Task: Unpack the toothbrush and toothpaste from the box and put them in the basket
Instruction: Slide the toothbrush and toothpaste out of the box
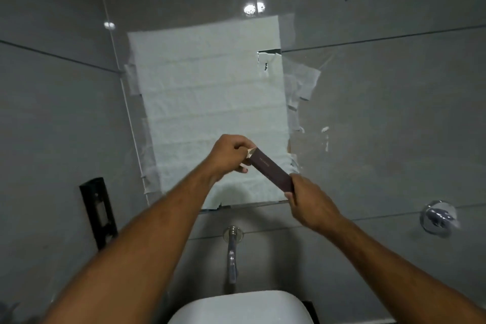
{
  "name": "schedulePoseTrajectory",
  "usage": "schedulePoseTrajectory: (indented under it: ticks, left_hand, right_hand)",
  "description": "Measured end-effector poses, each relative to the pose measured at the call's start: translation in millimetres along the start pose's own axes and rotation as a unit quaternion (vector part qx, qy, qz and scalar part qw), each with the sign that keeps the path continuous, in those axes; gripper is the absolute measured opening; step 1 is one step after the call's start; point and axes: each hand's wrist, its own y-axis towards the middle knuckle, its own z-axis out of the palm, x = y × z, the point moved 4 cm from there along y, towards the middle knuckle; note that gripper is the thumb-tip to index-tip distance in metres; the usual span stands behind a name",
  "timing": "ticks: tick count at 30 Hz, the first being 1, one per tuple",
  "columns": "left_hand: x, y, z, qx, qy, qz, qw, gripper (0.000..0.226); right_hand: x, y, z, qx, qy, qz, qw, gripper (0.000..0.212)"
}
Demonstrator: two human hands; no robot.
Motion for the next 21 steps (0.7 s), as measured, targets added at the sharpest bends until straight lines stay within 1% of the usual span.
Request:
schedulePoseTrajectory:
  ticks: [1, 3, 4, 5, 6, 8, 9, 11, 13, 14, 16, 18, 21]
  left_hand:
    - [13.9, -5.1, 2.2, -0.031, -0.074, -0.036, 0.996, 0.02]
    - [44.9, -14.6, 11.1, -0.085, -0.211, -0.112, 0.967, 0.015]
    - [60.8, -19.2, 17.9, -0.102, -0.273, -0.147, 0.945, 0.014]
    - [75.7, -24.0, 26.2, -0.112, -0.34, -0.181, 0.916, 0.013]
    - [87.9, -29.0, 35.5, -0.115, -0.413, -0.209, 0.879, 0.014]
    - [105.1, -39.1, 55.0, -0.111, -0.541, -0.236, 0.8, 0.021]
    - [110.8, -43.7, 63.0, -0.111, -0.582, -0.235, 0.77, 0.024]
    - [118.6, -52.1, 74.8, -0.114, -0.643, -0.224, 0.724, 0.025]
    - [125.5, -58.1, 80.9, -0.114, -0.687, -0.216, 0.684, 0.025]
    - [129.0, -60.8, 81.8, -0.114, -0.699, -0.217, 0.672, 0.026]
    - [138.1, -65.3, 79.9, -0.109, -0.702, -0.226, 0.667, 0.027]
    - [147.9, -69.6, 75.9, -0.086, -0.684, -0.233, 0.686, 0.029]
    - [157.2, -74.6, 66.2, -0.026, -0.644, -0.229, 0.73, 0.036]
  right_hand:
    - [-1.1, 6.8, -7.5, 0.014, -0.021, -0.009, 1.0, 0.021]
    - [1.5, 21.8, -24.0, 0.049, -0.096, -0.02, 0.994, 0.024]
    - [6.6, 29.7, -33.2, 0.065, -0.146, -0.029, 0.987, 0.027]
    - [15.8, 37.5, -42.7, 0.075, -0.202, -0.046, 0.975, 0.03]
    - [29.3, 45.0, -51.8, 0.077, -0.263, -0.075, 0.959, 0.033]
    - [64.7, 57.4, -64.5, 0.064, -0.386, -0.161, 0.906, 0.036]
    - [84.2, 61.6, -67.0, 0.054, -0.436, -0.206, 0.874, 0.037]
    - [119.5, 65.6, -64.5, 0.043, -0.501, -0.284, 0.817, 0.037]
    - [143.2, 68.4, -54.6, 0.046, -0.537, -0.339, 0.771, 0.035]
    - [150.2, 70.0, -49.0, 0.048, -0.55, -0.357, 0.753, 0.036]
    - [155.9, 73.4, -40.9, 0.051, -0.561, -0.377, 0.735, 0.039]
    - [154.8, 77.3, -37.8, 0.052, -0.555, -0.384, 0.736, 0.042]
    - [148.9, 83.0, -41.1, 0.038, -0.542, -0.393, 0.742, 0.043]
